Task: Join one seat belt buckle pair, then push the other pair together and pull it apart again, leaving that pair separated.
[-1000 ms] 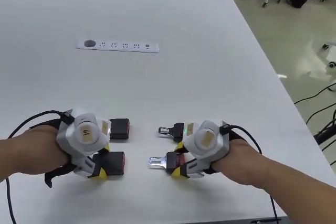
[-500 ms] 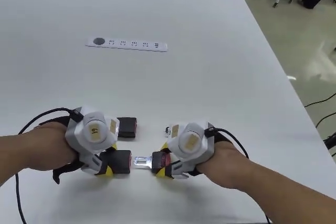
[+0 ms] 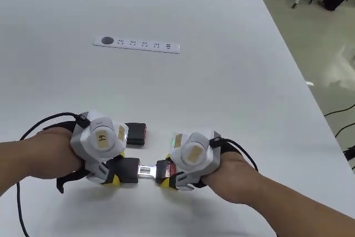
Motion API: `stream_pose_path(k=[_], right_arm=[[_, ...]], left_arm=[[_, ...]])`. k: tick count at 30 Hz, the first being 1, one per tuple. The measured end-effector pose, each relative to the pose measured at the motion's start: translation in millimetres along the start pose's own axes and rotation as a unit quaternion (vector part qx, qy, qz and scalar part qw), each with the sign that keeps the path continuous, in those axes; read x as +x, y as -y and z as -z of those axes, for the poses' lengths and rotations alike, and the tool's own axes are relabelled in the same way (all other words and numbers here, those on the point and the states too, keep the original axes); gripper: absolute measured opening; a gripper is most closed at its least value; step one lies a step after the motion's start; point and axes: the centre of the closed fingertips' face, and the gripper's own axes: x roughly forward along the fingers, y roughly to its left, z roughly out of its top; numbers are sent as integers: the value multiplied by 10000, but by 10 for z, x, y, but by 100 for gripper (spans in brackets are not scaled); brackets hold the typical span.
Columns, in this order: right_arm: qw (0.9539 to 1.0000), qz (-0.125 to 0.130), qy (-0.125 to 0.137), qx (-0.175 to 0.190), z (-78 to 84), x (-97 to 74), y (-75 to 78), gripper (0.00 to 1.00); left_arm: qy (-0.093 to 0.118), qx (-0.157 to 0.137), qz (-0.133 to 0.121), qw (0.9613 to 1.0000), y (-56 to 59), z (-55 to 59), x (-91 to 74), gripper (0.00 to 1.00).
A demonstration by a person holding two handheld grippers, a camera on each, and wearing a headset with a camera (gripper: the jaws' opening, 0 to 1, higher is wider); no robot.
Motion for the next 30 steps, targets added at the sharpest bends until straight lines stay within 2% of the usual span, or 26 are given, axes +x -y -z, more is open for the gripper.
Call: stream_pose_path(k=[7, 12, 22, 25, 30], right_arm=[[9999, -5, 4, -118, -28, 3, -35, 33], [10000, -4, 87, -31, -43, 5, -13, 33], [9997, -5, 230, -36, -104, 48, -18, 33], [9996, -20, 274, -36, -108, 53, -15, 32], [9996, -28, 295, -30, -138, 59, -20, 32]], left_arm=[[-21, -26, -22, 10000, -2, -3, 6, 34], [-15, -19, -28, 10000, -4, -6, 8, 34], [78, 188, 35, 9998, 10, -42, -1, 34], [143, 175, 49, 9997, 14, -55, -11, 34], [118, 187, 66, 9997, 24, -76, -20, 34]])
